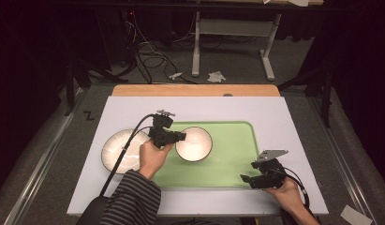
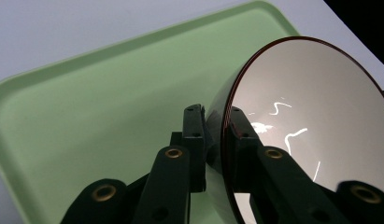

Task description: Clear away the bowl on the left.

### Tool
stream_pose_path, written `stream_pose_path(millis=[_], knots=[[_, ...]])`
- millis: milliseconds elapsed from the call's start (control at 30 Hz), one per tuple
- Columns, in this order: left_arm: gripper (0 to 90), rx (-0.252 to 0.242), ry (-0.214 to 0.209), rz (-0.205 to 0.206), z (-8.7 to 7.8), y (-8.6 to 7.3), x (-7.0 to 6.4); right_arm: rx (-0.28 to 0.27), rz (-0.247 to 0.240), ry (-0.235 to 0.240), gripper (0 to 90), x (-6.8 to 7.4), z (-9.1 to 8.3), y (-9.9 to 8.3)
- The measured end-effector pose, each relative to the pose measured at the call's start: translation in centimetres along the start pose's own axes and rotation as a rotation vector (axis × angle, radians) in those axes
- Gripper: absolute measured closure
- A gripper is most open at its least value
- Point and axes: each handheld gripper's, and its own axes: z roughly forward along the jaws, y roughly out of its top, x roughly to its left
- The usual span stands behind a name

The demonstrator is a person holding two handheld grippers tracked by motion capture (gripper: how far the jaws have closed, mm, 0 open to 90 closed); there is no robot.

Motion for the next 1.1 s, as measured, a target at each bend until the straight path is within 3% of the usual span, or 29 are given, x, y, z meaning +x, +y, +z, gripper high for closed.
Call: stream_pose_path(millis=[400, 800, 1100], knots=[[80.2, 0.035, 0.000, -0.012, 3.2, 1.3, -0.4, -0.004, -0.006, 0.002, 33.4, -0.1, 0.0, 0.0], [80.0, 0.064, 0.042, -0.062, 5.5, 1.6, 1.0, -0.006, -0.003, 0.004, 33.4, -0.1, 0.0, 0.0], [80.0, 0.068, 0.051, -0.097, 6.1, 1.7, 1.7, -0.005, -0.008, 0.004, 33.4, -0.1, 0.0, 0.0]])
